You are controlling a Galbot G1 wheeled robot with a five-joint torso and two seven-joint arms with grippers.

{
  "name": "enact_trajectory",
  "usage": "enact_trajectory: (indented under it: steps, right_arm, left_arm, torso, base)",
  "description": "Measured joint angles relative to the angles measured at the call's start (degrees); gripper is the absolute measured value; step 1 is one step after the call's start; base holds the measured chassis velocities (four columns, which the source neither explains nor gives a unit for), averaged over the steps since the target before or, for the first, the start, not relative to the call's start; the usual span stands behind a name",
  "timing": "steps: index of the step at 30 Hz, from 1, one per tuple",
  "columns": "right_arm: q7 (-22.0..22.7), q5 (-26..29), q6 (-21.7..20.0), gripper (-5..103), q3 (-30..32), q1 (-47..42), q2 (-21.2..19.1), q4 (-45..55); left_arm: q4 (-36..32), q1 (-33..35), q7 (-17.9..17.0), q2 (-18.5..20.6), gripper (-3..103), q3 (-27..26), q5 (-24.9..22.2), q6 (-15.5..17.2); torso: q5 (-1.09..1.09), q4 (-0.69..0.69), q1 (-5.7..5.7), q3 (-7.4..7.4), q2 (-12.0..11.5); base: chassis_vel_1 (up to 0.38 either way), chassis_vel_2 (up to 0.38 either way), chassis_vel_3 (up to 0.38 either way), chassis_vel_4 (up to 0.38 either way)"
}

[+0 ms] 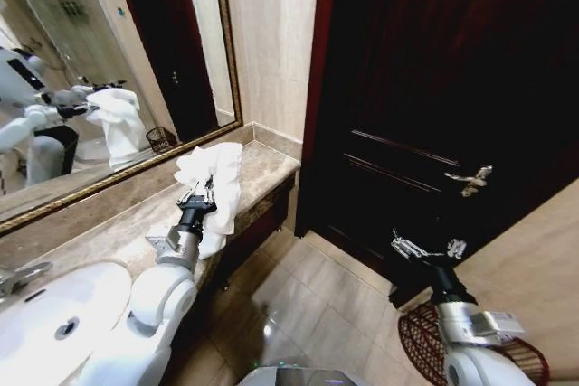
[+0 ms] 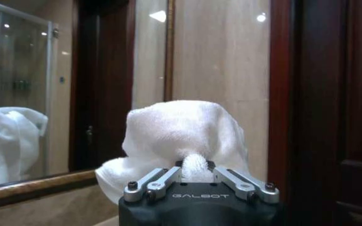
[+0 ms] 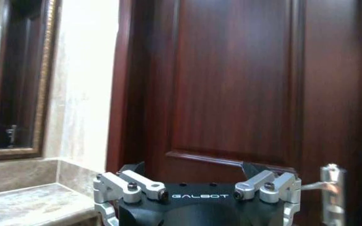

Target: Discard the used towel into the hamper.

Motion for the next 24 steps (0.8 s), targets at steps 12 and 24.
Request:
enact_trajectory:
  steps: [12,24]
  right_arm:
    - [1.2,0.0,0.4,100,-0.2,0.3,0.1,0.1]
    - [1.4,0.0,0.0,100,-0.2,0.0,0.2,0.6]
  left_arm:
    - [1.1,0.7,1.4,-0.4,9,-0.1,1.2,-3.0]
    - [1.3,1.4,2.6,-0.8,9,-0.1,1.0,-4.1]
  torso:
    - [-0.04,0.03,-0.02,-0.01,0.0]
    - [-0.03,0.02,0.00,0.00,0.0]
  base:
    - [0.004,-0.007,-0.036,-0.035]
    - [-0.078,-0.059,-0.056,-0.056]
